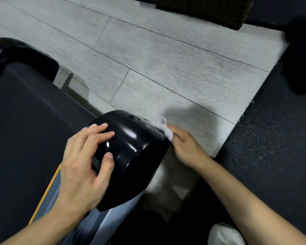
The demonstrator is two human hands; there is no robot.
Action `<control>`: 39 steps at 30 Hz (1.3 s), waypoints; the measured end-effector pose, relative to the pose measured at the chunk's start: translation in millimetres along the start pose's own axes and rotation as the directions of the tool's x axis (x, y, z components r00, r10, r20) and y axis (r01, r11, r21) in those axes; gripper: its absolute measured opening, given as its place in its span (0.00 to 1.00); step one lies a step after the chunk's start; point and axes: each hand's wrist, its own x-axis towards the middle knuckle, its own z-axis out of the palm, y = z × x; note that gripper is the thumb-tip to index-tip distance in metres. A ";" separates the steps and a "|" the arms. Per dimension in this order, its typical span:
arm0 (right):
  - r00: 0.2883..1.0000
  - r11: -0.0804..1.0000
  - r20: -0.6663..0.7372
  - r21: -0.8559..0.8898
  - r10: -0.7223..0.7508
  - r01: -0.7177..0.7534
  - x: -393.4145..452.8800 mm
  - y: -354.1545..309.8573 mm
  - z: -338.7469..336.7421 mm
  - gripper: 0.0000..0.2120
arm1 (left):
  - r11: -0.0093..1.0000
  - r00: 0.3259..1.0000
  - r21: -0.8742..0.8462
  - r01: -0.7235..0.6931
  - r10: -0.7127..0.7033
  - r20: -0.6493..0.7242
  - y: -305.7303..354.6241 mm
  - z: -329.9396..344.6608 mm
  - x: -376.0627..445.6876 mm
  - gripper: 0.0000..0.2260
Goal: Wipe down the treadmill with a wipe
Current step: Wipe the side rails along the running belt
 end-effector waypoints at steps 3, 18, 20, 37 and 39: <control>0.985 0.981 -0.078 0.106 -0.157 0.164 -38.8 -15.9 6.2 0.24 | 1.000 1.000 -0.002 -0.003 0.003 -0.004 -2.0 0.5 -0.2 0.16; 0.977 0.984 -0.167 -0.143 -0.134 0.110 -42.1 -48.0 18.3 0.18 | 0.999 1.000 -0.036 0.000 0.000 -0.021 -3.2 1.8 -1.2 0.16; 0.950 0.962 -0.189 -0.163 -0.250 0.221 -52.7 -54.9 24.9 0.18 | 0.999 1.000 -0.035 -0.005 0.004 -0.025 -3.4 1.6 -1.6 0.16; 0.977 0.985 0.175 -0.142 0.125 -0.101 23.9 -44.4 -7.1 0.15 | 0.996 0.997 -0.043 0.078 -0.077 0.008 -6.6 -1.1 -1.4 0.19; 0.993 0.996 0.076 0.002 0.088 -0.088 -0.3 -26.5 0.9 0.15 | 0.996 0.997 -0.040 0.077 -0.077 0.011 -6.5 0.1 -1.5 0.19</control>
